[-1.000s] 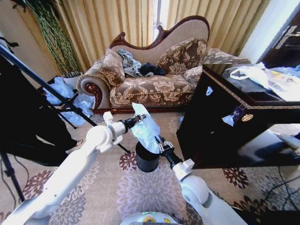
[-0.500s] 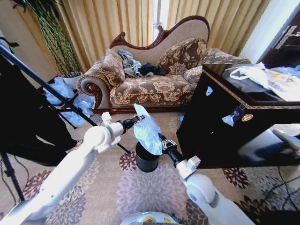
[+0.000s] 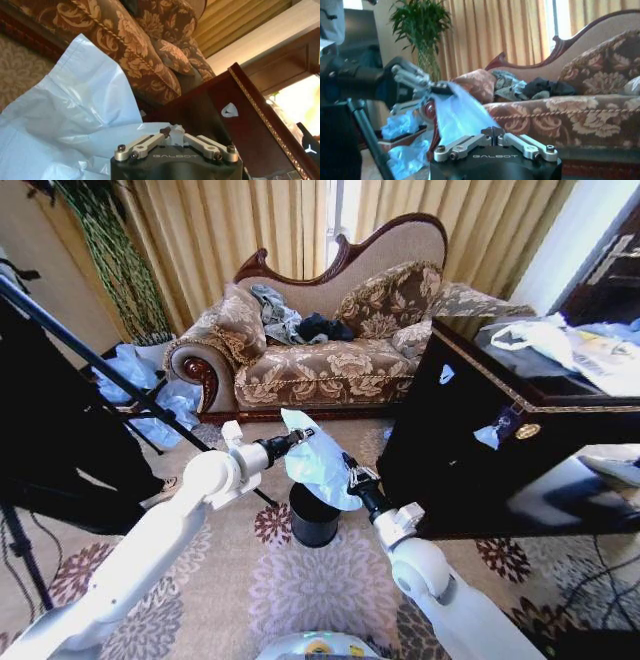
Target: Place a garbage bag over the trash bin.
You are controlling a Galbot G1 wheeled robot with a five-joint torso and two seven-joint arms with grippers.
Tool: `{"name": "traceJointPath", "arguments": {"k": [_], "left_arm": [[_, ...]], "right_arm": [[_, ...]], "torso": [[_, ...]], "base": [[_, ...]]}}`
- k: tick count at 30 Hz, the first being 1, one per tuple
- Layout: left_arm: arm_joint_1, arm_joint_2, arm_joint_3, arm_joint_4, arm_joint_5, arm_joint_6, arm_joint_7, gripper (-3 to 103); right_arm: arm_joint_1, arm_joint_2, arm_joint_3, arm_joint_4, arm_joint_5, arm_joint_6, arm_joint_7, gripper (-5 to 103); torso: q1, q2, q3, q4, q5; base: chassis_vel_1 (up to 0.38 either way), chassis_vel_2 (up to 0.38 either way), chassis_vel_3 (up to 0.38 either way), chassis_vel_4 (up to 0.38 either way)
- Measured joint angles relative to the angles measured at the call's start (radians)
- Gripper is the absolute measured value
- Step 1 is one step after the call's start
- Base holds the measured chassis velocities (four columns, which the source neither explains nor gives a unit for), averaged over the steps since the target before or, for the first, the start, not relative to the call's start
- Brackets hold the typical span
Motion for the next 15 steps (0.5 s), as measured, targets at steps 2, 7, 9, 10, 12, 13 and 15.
{"name": "traceJointPath", "arguments": {"k": [2, 7, 9, 10, 12, 13, 15], "left_arm": [[-0.003, -0.007, 0.002, 0.005, 0.007, -0.008, 0.002, 0], [-0.006, -0.012, 0.009, 0.007, 0.010, -0.014, 0.008, 0], [-0.007, -0.013, 0.015, 0.007, 0.009, -0.014, 0.008, 0], [-0.007, -0.013, 0.015, 0.007, 0.009, -0.014, 0.008, 0], [-0.006, -0.008, 0.019, 0.004, 0.006, -0.013, 0.008, 0], [-0.002, -0.003, 0.019, 0.003, 0.006, -0.011, 0.008, 0], [0.002, 0.001, 0.019, 0.002, 0.006, -0.010, 0.009, 0]], "right_arm": [[-0.021, -0.002, -0.013, 0.008, -0.005, -0.002, -0.008, 0], [-0.038, 0.009, -0.043, 0.014, -0.012, -0.002, -0.019, 0], [-0.035, 0.029, -0.069, 0.002, -0.019, -0.002, -0.024, 0], [-0.035, 0.029, -0.069, 0.002, -0.019, -0.002, -0.024, 0], [-0.027, 0.045, -0.083, -0.011, -0.027, 0.000, -0.025, 0], [-0.024, 0.048, -0.084, -0.012, -0.027, 0.001, -0.025, 0], [-0.024, 0.046, -0.080, -0.008, -0.026, 0.000, -0.023, 0]], "torso": [[0.000, 0.000, 0.000, -0.0001, 0.0001], [0.000, 0.000, 0.000, -0.0002, 0.0002], [0.000, 0.000, 0.000, -0.0002, 0.0000], [0.000, 0.000, 0.000, -0.0002, 0.0000], [0.000, 0.000, 0.000, -0.0001, 0.0001], [0.000, 0.000, 0.000, -0.0001, 0.0003], [0.000, 0.000, 0.000, -0.0001, 0.0001]], "base": [[0.000, 0.000, 0.000, 0.000], [0.000, 0.000, 0.000, 0.000], [0.000, 0.000, 0.000, 0.000], [0.000, 0.000, 0.000, 0.000], [0.000, 0.000, 0.000, 0.000], [0.000, 0.000, 0.000, 0.000], [0.000, 0.000, 0.000, 0.000]]}}
